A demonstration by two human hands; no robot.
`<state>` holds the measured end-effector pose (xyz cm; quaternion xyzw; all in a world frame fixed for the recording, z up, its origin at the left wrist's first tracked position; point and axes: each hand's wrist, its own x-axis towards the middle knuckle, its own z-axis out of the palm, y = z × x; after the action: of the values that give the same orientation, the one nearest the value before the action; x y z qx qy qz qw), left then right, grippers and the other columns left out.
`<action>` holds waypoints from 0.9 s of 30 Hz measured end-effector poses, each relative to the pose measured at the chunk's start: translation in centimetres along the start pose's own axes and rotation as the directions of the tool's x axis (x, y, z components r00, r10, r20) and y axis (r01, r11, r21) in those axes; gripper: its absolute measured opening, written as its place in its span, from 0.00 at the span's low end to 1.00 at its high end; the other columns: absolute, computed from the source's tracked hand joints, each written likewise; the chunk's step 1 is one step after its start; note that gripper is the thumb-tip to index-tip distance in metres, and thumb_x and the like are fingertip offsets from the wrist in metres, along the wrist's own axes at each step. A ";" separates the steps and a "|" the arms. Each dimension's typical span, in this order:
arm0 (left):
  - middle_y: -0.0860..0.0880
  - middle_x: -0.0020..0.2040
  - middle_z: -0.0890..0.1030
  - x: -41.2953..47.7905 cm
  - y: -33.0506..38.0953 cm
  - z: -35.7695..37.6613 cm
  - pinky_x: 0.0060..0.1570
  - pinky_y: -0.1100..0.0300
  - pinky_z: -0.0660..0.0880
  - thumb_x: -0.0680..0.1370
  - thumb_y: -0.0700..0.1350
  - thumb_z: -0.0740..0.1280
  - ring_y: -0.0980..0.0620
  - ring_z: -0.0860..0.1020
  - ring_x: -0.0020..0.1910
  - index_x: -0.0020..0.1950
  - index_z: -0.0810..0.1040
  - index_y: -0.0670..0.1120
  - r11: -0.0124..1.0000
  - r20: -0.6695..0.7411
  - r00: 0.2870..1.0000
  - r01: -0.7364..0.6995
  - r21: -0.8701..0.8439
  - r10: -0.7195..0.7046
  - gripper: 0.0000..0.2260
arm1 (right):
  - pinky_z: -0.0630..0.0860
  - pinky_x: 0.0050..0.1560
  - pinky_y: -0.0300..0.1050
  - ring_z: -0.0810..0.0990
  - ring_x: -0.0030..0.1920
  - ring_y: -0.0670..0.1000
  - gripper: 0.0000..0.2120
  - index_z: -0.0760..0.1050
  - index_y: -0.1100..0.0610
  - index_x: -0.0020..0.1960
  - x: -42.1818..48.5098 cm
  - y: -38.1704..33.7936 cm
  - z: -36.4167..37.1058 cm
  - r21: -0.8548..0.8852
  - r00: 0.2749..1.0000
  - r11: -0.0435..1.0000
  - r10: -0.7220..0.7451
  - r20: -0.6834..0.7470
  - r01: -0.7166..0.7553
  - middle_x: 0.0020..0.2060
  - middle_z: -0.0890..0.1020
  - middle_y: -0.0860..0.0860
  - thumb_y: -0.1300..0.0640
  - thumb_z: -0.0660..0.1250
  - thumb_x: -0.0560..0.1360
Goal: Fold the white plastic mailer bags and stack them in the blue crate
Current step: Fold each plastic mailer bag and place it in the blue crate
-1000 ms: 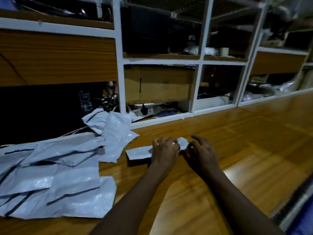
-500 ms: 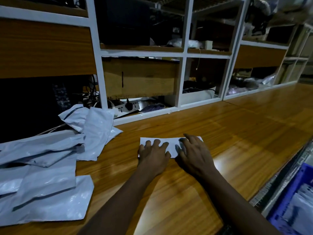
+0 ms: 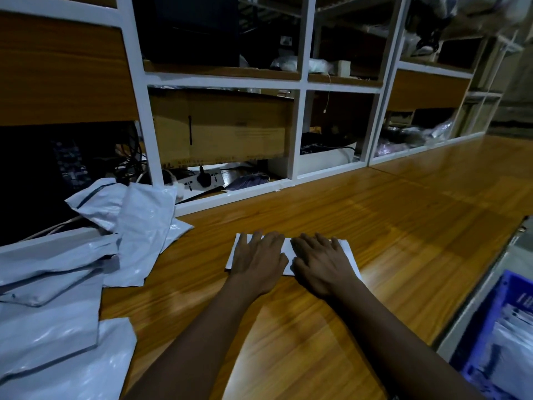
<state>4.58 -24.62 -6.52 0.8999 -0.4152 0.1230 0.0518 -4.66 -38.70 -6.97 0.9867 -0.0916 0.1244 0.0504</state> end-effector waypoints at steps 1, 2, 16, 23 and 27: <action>0.50 0.77 0.63 0.2 0.4 0.0 0.74 0.43 0.52 0.84 0.53 0.50 0.46 0.60 0.75 0.78 0.58 0.50 1.000 -0.024 1.000 0.007 0.014 -0.006 0.23 | 0.59 0.70 0.62 0.63 0.74 0.63 0.42 0.62 0.58 0.76 0.1 0.0 0.0 -0.006 1.000 1.000 0.024 -0.001 -0.024 0.75 0.66 0.57 0.39 0.33 0.71; 0.49 0.77 0.64 0.3 0.9 -0.1 0.73 0.43 0.52 0.84 0.53 0.51 0.45 0.61 0.75 0.78 0.58 0.49 1.000 -0.036 0.999 0.003 0.026 -0.002 0.23 | 0.58 0.71 0.63 0.63 0.74 0.63 0.42 0.63 0.58 0.76 0.2 0.0 -0.1 -0.013 0.999 0.999 0.046 -0.006 -0.046 0.75 0.66 0.58 0.39 0.33 0.72; 0.48 0.81 0.51 1.8 1.5 0.9 0.75 0.38 0.44 0.85 0.54 0.52 0.42 0.50 0.80 0.81 0.49 0.48 0.994 0.129 0.988 -0.089 0.059 0.081 0.27 | 0.72 0.57 0.75 0.76 0.63 0.70 0.28 0.74 0.64 0.68 1.3 0.4 2.1 0.088 0.996 0.994 0.072 -0.055 -0.067 0.64 0.78 0.64 0.47 0.50 0.80; 0.47 0.82 0.48 1.8 1.2 1.2 0.76 0.41 0.44 0.85 0.53 0.49 0.43 0.47 0.80 0.81 0.46 0.46 0.996 0.183 0.980 -0.086 0.011 0.083 0.26 | 0.75 0.51 0.75 0.78 0.60 0.70 0.30 0.80 0.63 0.61 1.4 1.2 3.2 0.007 0.999 1.000 0.030 -0.039 -0.030 0.62 0.79 0.63 0.46 0.45 0.83; 0.48 0.82 0.46 1.9 1.2 1.2 0.77 0.41 0.43 0.85 0.54 0.47 0.43 0.46 0.80 0.81 0.45 0.47 0.997 0.205 0.976 -0.075 0.000 0.073 0.26 | 0.76 0.50 0.74 0.79 0.59 0.69 0.26 0.80 0.63 0.60 1.4 1.3 3.1 -0.034 0.999 0.999 0.003 -0.040 -0.005 0.62 0.80 0.62 0.48 0.52 0.79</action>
<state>5.09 -26.99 -7.21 0.8918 -0.4512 0.0333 0.0006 -2.78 -40.56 -9.55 0.9829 -0.0947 0.1425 0.0687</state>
